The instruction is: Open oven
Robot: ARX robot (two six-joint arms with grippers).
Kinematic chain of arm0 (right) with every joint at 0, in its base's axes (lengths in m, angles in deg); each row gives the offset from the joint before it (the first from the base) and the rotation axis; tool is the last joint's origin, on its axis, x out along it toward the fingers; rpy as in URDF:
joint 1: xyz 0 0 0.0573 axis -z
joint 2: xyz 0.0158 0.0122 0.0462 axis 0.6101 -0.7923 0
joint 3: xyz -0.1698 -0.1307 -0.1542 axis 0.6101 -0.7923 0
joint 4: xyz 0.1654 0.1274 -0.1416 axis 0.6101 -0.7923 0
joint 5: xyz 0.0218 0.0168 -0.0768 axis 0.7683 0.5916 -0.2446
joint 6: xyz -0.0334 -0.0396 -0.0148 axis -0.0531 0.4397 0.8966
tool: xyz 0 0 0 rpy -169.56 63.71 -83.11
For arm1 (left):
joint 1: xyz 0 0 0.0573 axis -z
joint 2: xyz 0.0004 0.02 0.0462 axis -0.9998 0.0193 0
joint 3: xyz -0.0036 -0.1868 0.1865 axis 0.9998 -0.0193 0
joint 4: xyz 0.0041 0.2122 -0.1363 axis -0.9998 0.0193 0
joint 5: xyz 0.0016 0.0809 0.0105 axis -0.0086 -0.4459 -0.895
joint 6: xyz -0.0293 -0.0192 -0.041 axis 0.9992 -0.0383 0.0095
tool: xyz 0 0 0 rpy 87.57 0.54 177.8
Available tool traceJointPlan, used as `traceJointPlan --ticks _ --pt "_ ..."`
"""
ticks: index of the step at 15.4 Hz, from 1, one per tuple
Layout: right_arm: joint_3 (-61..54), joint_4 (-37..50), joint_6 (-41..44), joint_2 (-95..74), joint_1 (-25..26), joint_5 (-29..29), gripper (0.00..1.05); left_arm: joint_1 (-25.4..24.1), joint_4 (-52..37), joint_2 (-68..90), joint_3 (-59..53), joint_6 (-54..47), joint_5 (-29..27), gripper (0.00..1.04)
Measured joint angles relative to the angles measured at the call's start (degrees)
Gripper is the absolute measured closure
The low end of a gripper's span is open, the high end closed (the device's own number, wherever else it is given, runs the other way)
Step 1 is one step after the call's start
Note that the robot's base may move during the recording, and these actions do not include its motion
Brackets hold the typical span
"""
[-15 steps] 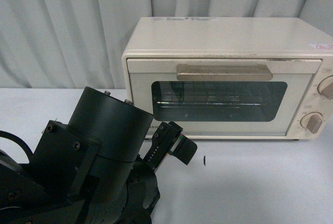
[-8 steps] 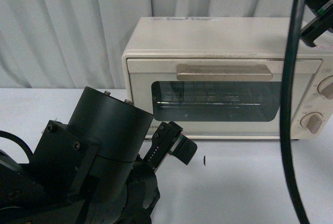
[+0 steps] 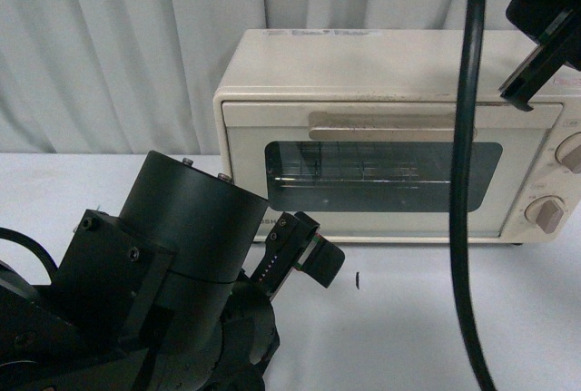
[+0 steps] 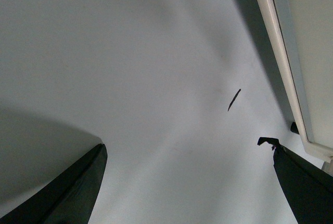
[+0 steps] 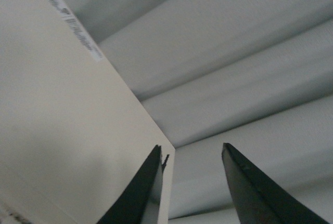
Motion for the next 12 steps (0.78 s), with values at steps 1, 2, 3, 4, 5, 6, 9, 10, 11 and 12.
traceJointPlan --ticks 1,2,3,4,5,6,9,10,11,12 --pt "0.0 -0.4 1.0 -0.1 -0.3 0.5 0.72 0.0 0.0 0.0 0.0 0.0 0.0 0.07" --pt "-0.1 -3.7 10.5 -1.1 -1.1 6.0 1.03 0.0 0.0 0.0 0.0 0.0 0.0 0.07" --pt "-2.1 -11.4 15.4 -2.1 -1.8 11.2 1.03 0.0 0.0 0.0 0.0 0.0 0.0 0.07" --pt "-2.7 -12.6 16.0 -3.3 -1.7 12.6 1.03 0.0 0.0 0.0 0.0 0.0 0.0 0.07" --pt "-1.5 -13.9 15.9 -4.7 -0.1 13.5 1.03 0.0 0.0 0.0 0.0 0.0 0.0 0.07" --pt "-0.3 -14.7 14.8 -5.3 0.5 14.1 1.03 0.0 0.0 0.0 0.0 0.0 0.0 0.07" --pt "0.5 -16.0 12.8 -5.9 0.5 14.8 1.03 0.0 0.0 0.0 0.0 0.0 0.0 0.07" --pt "0.6 -16.5 12.5 -5.9 0.5 14.9 1.03 0.0 0.0 0.0 0.0 0.0 0.0 0.07" --pt "0.9 -16.9 11.9 -5.9 0.5 15.1 1.03 0.0 0.0 0.0 0.0 0.0 0.0 0.07" --pt "1.0 -17.1 11.4 -5.9 0.5 15.3 1.03 0.0 0.0 0.0 0.0 0.0 0.0 0.07"
